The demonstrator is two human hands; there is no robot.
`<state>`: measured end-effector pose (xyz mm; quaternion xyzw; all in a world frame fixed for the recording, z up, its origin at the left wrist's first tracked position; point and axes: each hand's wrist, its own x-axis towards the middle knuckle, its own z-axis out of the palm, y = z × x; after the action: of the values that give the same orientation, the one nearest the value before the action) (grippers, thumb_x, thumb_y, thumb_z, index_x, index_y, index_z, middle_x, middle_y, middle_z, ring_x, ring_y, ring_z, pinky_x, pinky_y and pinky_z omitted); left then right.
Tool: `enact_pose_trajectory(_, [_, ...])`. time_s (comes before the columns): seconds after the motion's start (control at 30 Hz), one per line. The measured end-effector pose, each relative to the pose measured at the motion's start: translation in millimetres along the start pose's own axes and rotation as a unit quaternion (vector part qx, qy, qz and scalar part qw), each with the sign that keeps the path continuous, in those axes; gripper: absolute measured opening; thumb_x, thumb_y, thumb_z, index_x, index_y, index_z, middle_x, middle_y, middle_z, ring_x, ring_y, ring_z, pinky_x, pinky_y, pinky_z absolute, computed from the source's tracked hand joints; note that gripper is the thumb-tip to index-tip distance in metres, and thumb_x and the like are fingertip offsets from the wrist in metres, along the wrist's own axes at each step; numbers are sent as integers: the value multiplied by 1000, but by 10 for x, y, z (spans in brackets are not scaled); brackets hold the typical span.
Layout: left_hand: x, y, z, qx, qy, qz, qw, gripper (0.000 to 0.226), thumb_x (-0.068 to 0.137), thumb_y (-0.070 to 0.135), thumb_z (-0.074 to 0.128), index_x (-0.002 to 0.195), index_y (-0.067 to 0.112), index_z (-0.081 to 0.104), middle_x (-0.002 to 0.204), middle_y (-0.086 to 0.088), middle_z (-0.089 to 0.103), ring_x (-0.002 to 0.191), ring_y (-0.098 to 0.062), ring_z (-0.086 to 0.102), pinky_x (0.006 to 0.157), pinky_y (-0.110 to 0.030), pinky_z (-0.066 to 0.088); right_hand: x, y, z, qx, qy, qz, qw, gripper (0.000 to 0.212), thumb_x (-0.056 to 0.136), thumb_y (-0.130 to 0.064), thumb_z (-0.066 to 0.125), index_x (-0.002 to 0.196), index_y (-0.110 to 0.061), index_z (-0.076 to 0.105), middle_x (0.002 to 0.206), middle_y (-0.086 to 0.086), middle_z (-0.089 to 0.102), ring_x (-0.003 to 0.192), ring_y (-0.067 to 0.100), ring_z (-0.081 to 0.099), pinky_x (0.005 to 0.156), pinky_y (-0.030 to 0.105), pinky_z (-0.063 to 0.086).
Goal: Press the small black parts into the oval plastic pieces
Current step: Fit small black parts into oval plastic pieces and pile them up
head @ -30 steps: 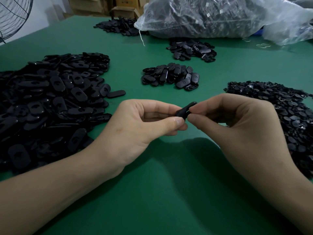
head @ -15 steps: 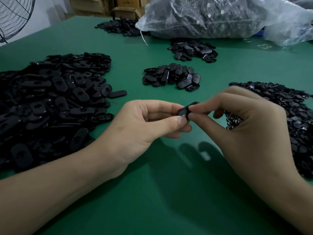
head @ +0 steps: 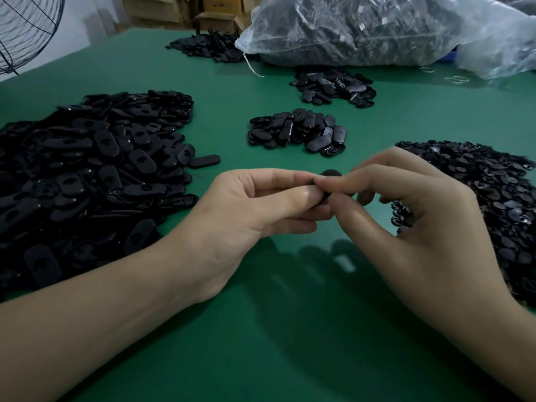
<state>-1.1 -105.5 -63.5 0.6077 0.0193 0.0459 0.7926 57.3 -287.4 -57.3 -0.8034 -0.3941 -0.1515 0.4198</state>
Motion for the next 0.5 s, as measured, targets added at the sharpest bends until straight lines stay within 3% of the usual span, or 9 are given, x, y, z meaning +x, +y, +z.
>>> enact_pose_trajectory(0.1, [-14, -13, 30, 11, 23, 35, 999, 20, 74, 18, 74, 91, 10, 80, 90, -12, 80, 81, -17, 78, 69, -21, 59, 4, -5, 2, 74, -13, 24, 997, 19, 91, -21, 67, 101, -33, 77, 92, -8, 68, 89, 18, 63, 75, 26, 44])
enact_pose_trajectory(0.2, [-18, -21, 47, 62, 56, 91, 992, 16, 76, 17, 76, 92, 12, 77, 87, -9, 80, 82, -20, 78, 71, -23, 60, 12, -3, 15, 225, -1, 95, 970, 18, 89, -17, 66, 103, -27, 71, 84, -2, 68, 75, 16, 63, 70, 38, 49])
enact_pose_trajectory(0.33, [-48, -32, 48, 183, 77, 191, 961, 14, 83, 6, 82, 90, 18, 76, 84, -1, 79, 80, -16, 77, 74, -21, 59, 8, -8, 78, 413, -46, 227, 881, 11, 85, -18, 67, 95, -15, 66, 75, 9, 68, 58, 19, 54, 59, 27, 49])
enact_pose_trajectory(0.5, [-89, -34, 69, 287, 81, 260, 919, 16, 87, 5, 78, 92, 20, 75, 79, 11, 78, 77, -7, 76, 73, -20, 59, -2, -48, 102, 509, -81, 267, 814, 11, 81, -14, 70, 91, -10, 65, 76, 12, 68, 57, 17, 53, 55, 23, 48])
